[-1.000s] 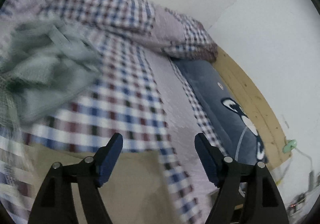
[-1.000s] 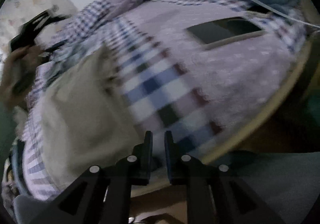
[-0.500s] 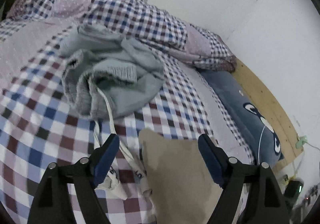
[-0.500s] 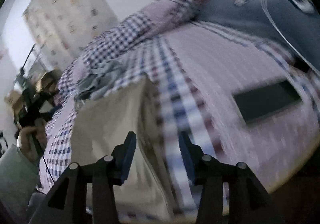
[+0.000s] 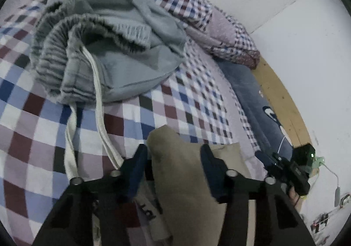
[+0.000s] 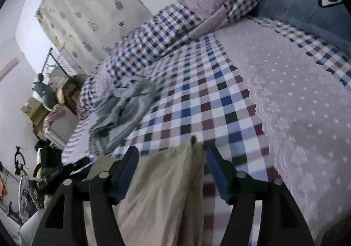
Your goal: Fold clothes
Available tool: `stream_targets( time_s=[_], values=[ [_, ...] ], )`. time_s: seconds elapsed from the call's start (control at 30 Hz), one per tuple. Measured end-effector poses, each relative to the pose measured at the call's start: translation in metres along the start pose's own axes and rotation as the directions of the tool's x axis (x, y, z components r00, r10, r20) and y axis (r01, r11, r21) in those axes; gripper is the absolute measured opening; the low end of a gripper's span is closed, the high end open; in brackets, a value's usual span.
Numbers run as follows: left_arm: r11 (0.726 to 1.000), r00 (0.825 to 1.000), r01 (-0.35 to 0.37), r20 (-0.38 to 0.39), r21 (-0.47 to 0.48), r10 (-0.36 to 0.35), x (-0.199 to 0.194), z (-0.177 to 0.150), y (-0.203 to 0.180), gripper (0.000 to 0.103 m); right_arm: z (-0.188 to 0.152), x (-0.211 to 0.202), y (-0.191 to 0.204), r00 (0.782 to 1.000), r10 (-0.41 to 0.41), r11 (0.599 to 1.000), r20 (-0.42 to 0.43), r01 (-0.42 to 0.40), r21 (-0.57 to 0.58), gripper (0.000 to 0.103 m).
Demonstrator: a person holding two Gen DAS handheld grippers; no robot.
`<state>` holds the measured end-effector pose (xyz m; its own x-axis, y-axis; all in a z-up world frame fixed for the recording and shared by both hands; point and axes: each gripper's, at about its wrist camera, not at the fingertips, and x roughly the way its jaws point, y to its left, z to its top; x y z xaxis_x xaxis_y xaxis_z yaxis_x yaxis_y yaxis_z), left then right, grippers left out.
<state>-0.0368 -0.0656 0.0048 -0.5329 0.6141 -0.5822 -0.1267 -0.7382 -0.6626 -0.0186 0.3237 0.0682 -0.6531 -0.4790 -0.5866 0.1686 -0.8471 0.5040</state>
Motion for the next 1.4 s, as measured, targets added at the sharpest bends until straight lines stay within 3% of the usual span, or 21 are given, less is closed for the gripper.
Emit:
stream_targets(
  time_s=[0.1, 0.13, 0.23, 0.37, 0.43, 0.53, 0.6, 0.73, 1.03, 1.1, 1.2, 1.27, 1.4],
  values=[
    [1.000, 1.000, -0.001, 0.003, -0.008, 0.001, 0.007, 0.002, 0.002, 0.038, 0.003, 0.026, -0.006, 0.999, -0.004, 1.000, -0.054, 0.002, -0.026, 0.068],
    [1.000, 1.000, 0.005, 0.007, -0.015, -0.004, 0.008, 0.003, 0.004, 0.029, 0.003, 0.035, -0.007, 0.997, -0.006, 0.999, -0.077, 0.003, -0.038, 0.068],
    [0.999, 0.999, 0.026, 0.021, -0.048, -0.025, 0.010, 0.003, 0.011, 0.016, -0.001, 0.056, -0.011, 0.993, 0.006, 0.998, -0.120, -0.013, -0.056, 0.068],
    [0.997, 0.998, 0.048, 0.049, -0.066, -0.045, 0.011, 0.002, 0.014, 0.009, -0.005, 0.074, -0.012, 0.988, 0.008, 0.997, -0.154, -0.020, -0.075, 0.060],
    [0.996, 0.996, 0.054, 0.075, -0.065, -0.050, 0.009, 0.000, 0.012, 0.007, -0.008, 0.082, -0.011, 0.985, 0.006, 0.996, -0.170, -0.020, -0.085, 0.050],
    [0.993, 0.989, 0.083, 0.132, -0.080, -0.072, 0.005, -0.002, 0.012, 0.005, -0.012, 0.091, -0.010, 0.982, -0.034, 0.993, -0.186, 0.013, -0.114, 0.014],
    [0.994, 0.983, 0.076, 0.171, -0.083, -0.061, 0.001, -0.004, 0.013, 0.005, -0.012, 0.093, -0.009, 0.983, -0.058, 0.991, -0.174, 0.036, -0.127, 0.009],
    [0.988, 0.975, 0.064, 0.219, -0.142, -0.032, -0.001, -0.011, 0.029, 0.005, -0.012, 0.095, -0.008, 0.983, -0.105, 0.985, -0.149, 0.082, -0.153, 0.007],
    [0.988, 0.985, -0.015, 0.168, -0.152, 0.041, 0.013, -0.013, 0.035, 0.009, -0.012, 0.102, -0.006, 0.973, -0.210, 0.960, -0.090, 0.188, -0.205, 0.008],
    [0.988, 0.985, -0.043, 0.158, -0.145, 0.066, 0.013, -0.012, 0.032, 0.009, -0.010, 0.102, -0.007, 0.967, -0.242, 0.953, -0.083, 0.221, -0.205, 0.013],
    [0.987, 0.984, -0.082, 0.148, -0.136, 0.102, 0.014, -0.011, 0.028, 0.023, -0.008, 0.099, -0.009, 0.952, -0.297, 0.936, -0.072, 0.275, -0.218, 0.030],
    [0.986, 0.983, -0.084, 0.150, -0.143, 0.106, 0.013, -0.011, 0.029, 0.025, -0.008, 0.096, -0.007, 0.943, -0.329, 0.921, -0.056, 0.307, -0.241, 0.038],
    [0.980, 0.971, -0.146, 0.169, -0.135, 0.168, 0.004, -0.009, 0.027, 0.040, -0.007, 0.090, 0.011, 0.920, -0.391, 0.869, 0.010, 0.373, -0.326, 0.040]
  ],
)
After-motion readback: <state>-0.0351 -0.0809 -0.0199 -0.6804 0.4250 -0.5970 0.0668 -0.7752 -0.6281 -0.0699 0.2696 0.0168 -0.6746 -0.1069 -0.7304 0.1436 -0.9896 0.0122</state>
